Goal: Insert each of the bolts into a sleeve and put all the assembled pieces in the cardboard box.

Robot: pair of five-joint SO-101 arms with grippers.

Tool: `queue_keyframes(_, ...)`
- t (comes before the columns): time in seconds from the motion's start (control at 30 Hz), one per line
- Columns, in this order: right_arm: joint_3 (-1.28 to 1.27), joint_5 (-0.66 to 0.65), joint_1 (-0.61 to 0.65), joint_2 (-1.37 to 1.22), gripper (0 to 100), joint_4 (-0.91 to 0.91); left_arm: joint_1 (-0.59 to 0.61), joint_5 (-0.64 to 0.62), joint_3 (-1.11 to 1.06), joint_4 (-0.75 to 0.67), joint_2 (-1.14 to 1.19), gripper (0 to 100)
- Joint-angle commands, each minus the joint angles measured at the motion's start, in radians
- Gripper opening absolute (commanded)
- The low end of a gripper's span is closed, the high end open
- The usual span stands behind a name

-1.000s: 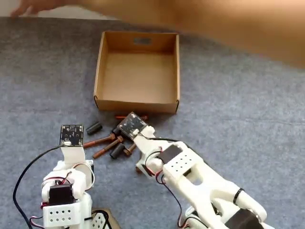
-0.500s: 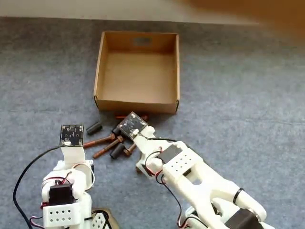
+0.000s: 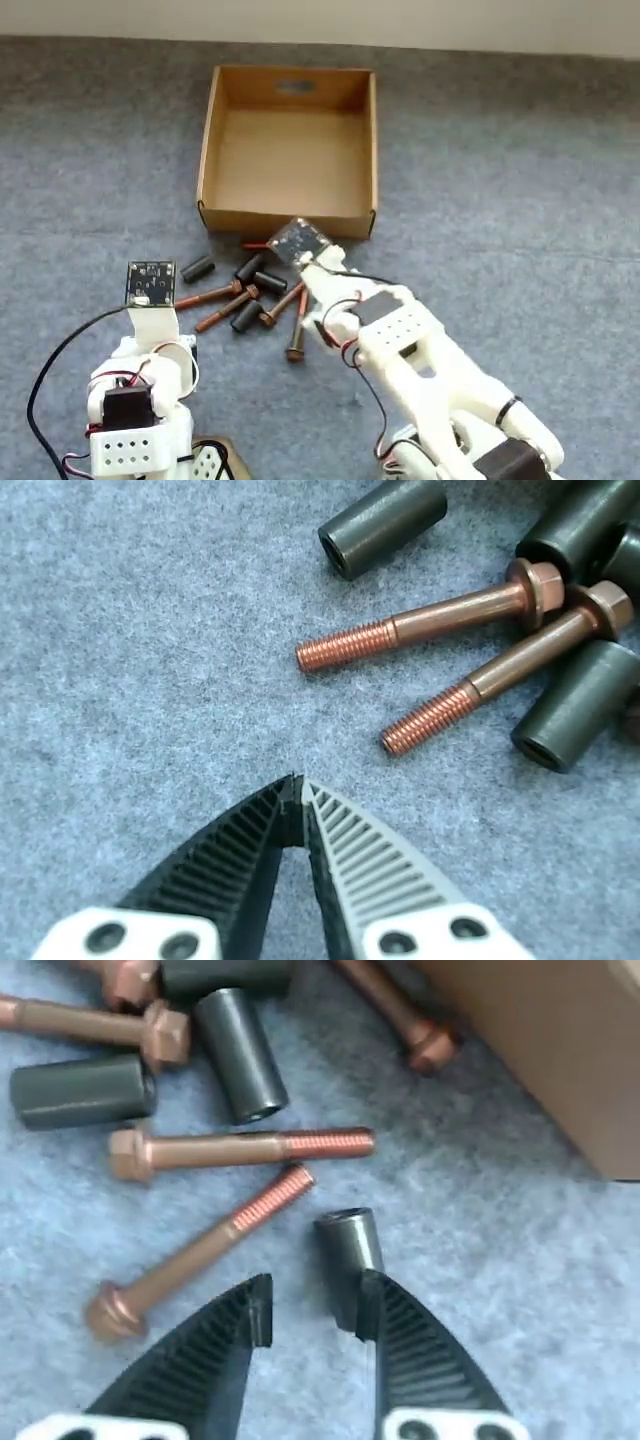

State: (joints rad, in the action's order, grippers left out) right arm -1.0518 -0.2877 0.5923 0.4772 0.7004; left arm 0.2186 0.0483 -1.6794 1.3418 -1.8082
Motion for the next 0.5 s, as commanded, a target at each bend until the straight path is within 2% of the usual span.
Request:
queue_keyframes(0.0,0.036,-0.029,-0.024,-0.002,15.1,-0.008,0.005,0.003,-0.018,0.002,0.001,1)
queue_keyframes(0.2,0.038,-0.029,-0.025,-0.035,15.1,-0.068,0.005,0.003,-0.018,0.002,0.001,1)
queue_keyframes(0.47,0.229,-0.029,-0.025,-0.409,15.1,-0.087,0.005,0.003,-0.018,0.002,0.001,1)
